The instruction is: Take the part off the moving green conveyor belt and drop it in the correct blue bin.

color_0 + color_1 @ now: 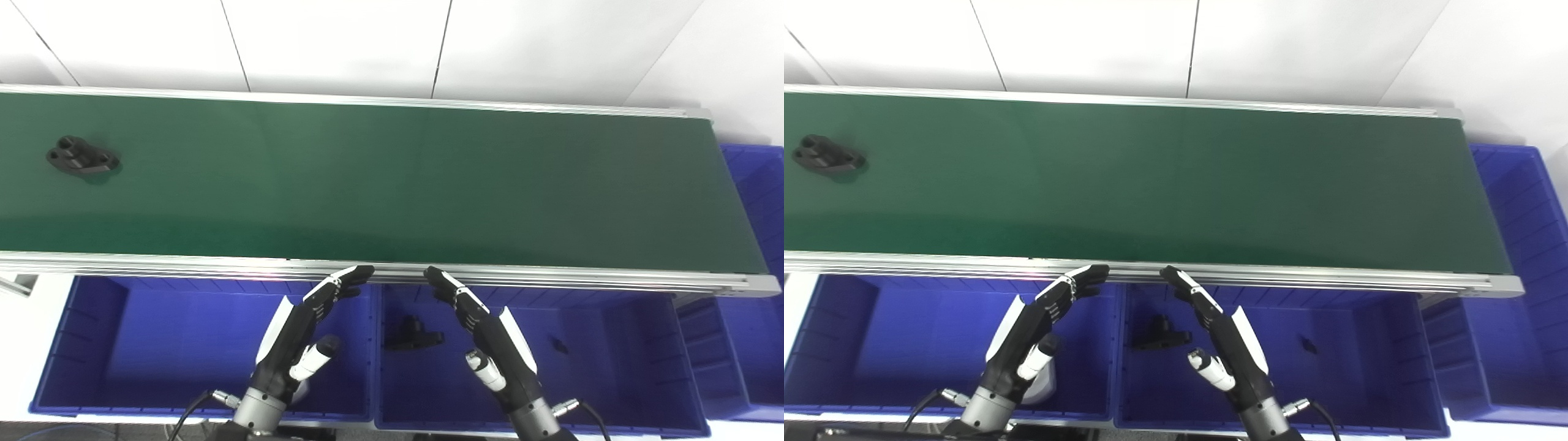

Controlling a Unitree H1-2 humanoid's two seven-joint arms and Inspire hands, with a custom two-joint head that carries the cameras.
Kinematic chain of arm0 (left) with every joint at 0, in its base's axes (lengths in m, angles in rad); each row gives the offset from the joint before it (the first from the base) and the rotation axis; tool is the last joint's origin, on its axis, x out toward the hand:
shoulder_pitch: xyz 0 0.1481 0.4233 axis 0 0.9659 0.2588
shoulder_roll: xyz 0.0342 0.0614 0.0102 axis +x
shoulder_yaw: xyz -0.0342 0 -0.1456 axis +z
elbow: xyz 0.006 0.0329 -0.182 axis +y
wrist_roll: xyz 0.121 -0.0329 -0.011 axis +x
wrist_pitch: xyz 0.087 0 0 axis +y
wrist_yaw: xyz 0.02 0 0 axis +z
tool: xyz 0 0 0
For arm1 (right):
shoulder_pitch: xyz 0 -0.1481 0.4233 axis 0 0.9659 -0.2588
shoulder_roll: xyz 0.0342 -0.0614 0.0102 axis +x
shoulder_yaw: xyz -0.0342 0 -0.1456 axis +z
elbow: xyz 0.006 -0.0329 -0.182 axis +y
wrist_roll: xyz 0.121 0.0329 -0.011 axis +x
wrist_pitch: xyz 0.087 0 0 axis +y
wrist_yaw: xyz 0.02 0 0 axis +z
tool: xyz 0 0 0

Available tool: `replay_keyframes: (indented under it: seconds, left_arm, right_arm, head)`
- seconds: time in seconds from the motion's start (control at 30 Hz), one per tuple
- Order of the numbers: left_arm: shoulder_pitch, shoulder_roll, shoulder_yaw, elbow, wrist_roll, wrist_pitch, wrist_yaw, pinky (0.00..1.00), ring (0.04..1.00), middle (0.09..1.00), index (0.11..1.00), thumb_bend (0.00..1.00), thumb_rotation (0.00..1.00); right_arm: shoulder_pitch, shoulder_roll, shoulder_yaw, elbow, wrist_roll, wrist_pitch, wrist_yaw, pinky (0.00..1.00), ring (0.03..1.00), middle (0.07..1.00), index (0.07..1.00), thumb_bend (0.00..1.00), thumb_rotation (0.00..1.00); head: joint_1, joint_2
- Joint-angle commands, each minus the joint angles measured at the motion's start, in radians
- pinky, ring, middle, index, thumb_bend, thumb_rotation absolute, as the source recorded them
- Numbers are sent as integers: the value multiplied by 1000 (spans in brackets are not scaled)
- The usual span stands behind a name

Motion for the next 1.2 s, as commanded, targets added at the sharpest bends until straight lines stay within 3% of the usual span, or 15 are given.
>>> replay_keyframes:
  seconds: [0.0,0.87,1.17]
  left_arm:
    - [4,5,3,-14,-7,-38,-6,814,850,842,809,814,998]
    - [11,5,12,-13,-6,-38,-17,829,860,848,814,815,1000]
    - [-16,-6,14,59,-20,-38,-17,807,849,840,803,815,997]
  right_arm:
    - [5,9,-4,-18,5,-55,5,898,928,934,886,871,1000]
    - [13,21,-21,-11,13,-55,25,904,929,931,879,859,989]
    - [-23,23,-8,68,-6,-56,-2,866,916,923,872,871,988]
  head:
    - [1,1]
    - [-6,-7]
    - [-28,-98]
